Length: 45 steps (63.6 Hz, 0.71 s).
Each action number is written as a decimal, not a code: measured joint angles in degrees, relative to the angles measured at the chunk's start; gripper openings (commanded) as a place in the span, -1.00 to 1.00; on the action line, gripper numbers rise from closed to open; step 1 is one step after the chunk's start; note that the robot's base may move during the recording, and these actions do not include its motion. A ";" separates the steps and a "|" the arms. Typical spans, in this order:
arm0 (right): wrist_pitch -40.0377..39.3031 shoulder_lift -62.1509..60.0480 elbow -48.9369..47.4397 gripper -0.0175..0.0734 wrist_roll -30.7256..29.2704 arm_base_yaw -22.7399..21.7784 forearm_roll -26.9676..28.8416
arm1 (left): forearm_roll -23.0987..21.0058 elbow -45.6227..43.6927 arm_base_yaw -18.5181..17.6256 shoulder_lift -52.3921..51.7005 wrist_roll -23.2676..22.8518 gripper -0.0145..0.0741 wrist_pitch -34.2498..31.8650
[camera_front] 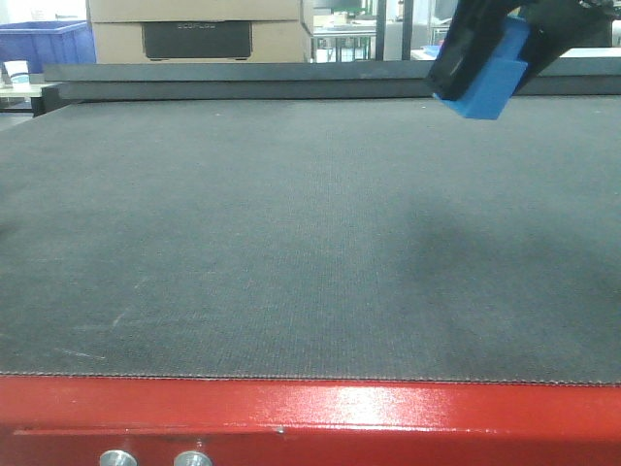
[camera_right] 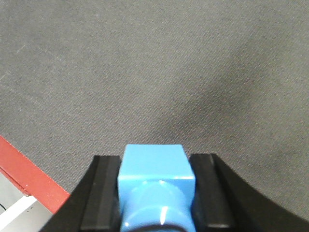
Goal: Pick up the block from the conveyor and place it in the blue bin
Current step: 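Lift both held blocks up off the conveyor belt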
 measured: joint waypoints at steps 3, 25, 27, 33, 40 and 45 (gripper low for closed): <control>0.00 0.00 0.00 -0.96 0.00 0.00 0.00 | 0.00 0.00 0.00 0.83 0.00 0.56 -0.10; 0.00 0.00 0.00 -0.96 0.00 0.00 0.00 | 0.22 -1.49 0.00 1.75 0.00 -0.30 2.52; 0.00 0.00 0.00 -0.96 0.00 0.00 0.00 | 0.22 -1.97 0.00 1.75 0.00 -0.44 3.22; -0.54 0.00 0.00 -0.96 0.00 0.00 0.00 | 0.22 -3.80 0.00 1.75 0.18 -0.92 4.97; -2.10 0.00 0.00 -0.96 0.00 0.00 0.00 | -0.35 -6.28 0.00 1.75 0.18 -0.92 8.58; -3.62 0.00 0.10 -0.96 0.00 -0.46 -0.10 | -1.66 -7.12 -0.32 1.48 0.05 -0.92 10.21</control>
